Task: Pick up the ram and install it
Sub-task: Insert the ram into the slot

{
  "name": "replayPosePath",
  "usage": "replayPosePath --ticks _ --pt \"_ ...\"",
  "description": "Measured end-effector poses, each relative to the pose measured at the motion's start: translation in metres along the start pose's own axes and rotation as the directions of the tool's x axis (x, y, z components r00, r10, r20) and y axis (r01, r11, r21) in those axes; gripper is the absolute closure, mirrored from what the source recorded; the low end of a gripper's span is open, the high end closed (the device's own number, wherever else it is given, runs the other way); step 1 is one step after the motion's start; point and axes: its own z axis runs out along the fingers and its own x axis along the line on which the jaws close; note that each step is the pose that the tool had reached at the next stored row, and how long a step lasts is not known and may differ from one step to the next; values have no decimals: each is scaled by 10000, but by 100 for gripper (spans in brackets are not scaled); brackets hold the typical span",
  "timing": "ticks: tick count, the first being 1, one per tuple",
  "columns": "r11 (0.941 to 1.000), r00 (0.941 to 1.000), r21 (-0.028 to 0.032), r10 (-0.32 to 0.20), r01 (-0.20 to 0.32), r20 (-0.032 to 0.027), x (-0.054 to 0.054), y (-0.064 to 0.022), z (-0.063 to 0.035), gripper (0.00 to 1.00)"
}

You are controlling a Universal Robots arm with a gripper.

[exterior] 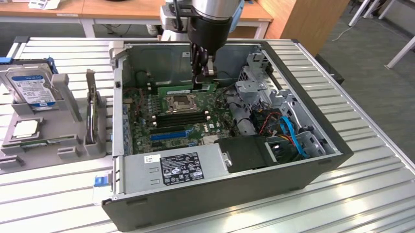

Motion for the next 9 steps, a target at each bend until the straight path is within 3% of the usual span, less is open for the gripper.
replayPosePath --ticks 9 --pt "10000 10000 0 0 0 0 1 -3 51 88"
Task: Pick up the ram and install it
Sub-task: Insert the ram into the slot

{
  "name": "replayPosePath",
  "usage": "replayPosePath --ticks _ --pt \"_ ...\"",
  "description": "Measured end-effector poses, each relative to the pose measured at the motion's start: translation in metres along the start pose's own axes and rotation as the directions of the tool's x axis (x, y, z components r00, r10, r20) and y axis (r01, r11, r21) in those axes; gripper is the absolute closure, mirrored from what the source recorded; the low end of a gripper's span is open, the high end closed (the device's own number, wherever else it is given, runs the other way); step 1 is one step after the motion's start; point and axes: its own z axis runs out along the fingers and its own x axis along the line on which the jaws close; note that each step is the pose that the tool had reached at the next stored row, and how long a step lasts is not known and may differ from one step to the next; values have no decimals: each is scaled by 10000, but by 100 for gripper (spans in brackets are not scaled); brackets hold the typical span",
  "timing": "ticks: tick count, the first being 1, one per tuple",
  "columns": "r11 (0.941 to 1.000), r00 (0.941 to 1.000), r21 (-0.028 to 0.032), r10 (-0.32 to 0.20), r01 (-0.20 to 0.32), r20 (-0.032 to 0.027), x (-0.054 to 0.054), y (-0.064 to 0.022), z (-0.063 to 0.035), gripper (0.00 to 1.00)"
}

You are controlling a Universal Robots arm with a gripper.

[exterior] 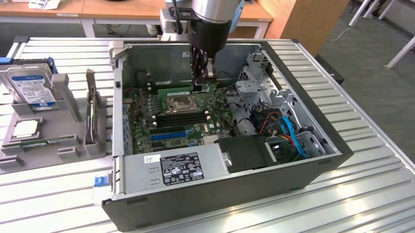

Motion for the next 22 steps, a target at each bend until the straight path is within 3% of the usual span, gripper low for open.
replayPosePath --ticks 22 --pt "10000 10000 0 0 0 0 2 -5 116 88"
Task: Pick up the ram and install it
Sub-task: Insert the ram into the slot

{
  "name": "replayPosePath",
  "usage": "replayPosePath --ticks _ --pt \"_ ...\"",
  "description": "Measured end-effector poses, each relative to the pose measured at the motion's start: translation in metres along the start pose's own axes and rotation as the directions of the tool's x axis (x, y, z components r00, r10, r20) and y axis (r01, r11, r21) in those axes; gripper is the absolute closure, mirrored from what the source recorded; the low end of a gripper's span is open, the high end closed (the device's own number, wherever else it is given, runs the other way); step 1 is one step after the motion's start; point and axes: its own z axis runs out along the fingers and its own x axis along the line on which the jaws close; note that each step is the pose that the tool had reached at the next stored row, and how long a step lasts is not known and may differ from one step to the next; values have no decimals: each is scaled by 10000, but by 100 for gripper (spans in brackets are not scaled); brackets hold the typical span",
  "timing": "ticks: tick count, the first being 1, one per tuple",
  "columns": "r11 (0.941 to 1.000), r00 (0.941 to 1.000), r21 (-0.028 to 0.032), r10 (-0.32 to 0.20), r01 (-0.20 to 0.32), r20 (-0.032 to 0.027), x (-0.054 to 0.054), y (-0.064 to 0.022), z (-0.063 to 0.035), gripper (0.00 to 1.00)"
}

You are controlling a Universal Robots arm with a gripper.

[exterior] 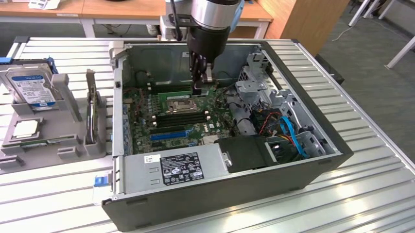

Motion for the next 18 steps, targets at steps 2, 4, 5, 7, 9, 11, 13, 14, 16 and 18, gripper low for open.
replayPosePath --ticks 2,4,5,7,9,11,13,14,16,18 --pt "10000 10000 1 1 -1 0 0 0 10 88" --pt "10000 10000 1 1 -1 0 0 -1 20 88" --pt "10000 10000 0 0 0 0 0 -1 26 88" --pt "10000 10000 0 1 -1 0 0 -2 35 88" --pt "10000 10000 0 0 0 0 0 -2 46 88" --pt "10000 10000 0 0 0 0 1 -3 56 88" --pt "10000 10000 0 1 -1 0 1 -3 67 88" --pt "10000 10000 1 1 -1 0 1 -4 73 88" --pt "10000 10000 1 0 0 0 1 -4 84 88" --pt "10000 10000 0 0 0 1 1 -5 97 88"
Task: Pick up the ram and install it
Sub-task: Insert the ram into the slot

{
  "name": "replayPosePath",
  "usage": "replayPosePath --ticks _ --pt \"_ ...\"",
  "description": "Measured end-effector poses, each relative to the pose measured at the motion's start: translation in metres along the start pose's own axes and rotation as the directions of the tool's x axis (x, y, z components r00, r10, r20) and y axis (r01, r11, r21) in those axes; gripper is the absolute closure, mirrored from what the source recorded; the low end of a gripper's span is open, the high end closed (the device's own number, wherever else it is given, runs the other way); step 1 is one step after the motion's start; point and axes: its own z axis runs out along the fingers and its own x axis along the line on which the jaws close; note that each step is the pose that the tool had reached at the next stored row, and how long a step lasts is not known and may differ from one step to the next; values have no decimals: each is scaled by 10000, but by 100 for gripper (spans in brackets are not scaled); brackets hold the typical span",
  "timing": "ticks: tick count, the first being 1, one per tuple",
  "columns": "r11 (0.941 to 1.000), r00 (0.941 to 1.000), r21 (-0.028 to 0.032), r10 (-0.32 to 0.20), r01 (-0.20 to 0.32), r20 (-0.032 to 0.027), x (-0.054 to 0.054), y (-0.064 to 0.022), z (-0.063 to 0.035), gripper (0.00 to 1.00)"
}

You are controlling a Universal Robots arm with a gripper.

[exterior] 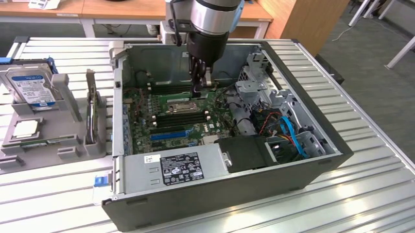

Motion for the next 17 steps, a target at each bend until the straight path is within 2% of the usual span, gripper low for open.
replayPosePath --ticks 17 --pt "10000 10000 0 0 0 -1 2 -5 96 88"
